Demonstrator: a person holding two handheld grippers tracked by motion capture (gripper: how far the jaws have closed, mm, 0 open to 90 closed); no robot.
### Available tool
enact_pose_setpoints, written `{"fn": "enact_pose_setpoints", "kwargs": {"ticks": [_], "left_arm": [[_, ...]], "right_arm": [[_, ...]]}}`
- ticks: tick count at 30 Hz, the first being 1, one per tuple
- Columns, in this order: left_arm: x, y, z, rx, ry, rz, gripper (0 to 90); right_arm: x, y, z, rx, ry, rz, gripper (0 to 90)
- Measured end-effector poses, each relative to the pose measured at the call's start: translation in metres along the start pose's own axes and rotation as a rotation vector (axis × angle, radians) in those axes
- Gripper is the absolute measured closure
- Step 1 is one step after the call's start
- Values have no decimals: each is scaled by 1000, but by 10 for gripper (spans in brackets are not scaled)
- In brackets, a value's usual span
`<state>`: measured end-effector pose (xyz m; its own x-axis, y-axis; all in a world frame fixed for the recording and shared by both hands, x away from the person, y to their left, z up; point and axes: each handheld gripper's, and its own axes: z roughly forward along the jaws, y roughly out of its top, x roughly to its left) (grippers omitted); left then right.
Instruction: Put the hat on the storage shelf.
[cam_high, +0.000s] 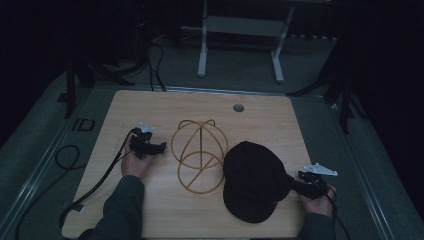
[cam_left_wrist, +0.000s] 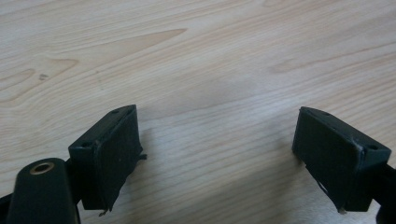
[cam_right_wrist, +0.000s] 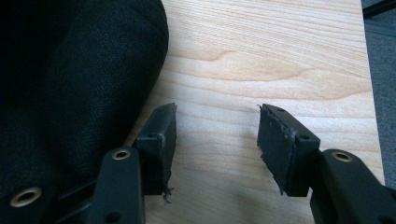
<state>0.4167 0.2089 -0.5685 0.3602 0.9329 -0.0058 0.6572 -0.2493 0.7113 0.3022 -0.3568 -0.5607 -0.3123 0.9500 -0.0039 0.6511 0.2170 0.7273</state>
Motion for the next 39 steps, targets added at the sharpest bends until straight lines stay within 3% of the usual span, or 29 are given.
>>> {"fn": "enact_pose_setpoints", "kwargs": {"ticks": [9, 10, 12, 21, 22, 30, 39], "left_arm": [[0, 0, 0, 0, 3, -2, 147], [0, 0, 0, -1, 3, -3, 147], [0, 0, 0, -1, 4, -2, 146], [-1, 0, 0, -1, 4, -2, 147], [-1, -1, -1, 0, 4, -1, 148], [-1, -1, -1, -1, 6, -5, 148], [-2, -1, -1, -1, 7, -8, 149]], "right_arm": [[3, 4, -2, 38, 1, 1, 495], [3, 5, -3, 54, 15, -14, 574], [5, 6, -4, 72, 36, -41, 613], [9, 10, -8, 124, 73, -125, 619], [9, 11, -11, 139, 75, -152, 616], [11, 23, -27, 136, 74, -200, 590], [13, 32, -47, 94, 99, -180, 559]]}}
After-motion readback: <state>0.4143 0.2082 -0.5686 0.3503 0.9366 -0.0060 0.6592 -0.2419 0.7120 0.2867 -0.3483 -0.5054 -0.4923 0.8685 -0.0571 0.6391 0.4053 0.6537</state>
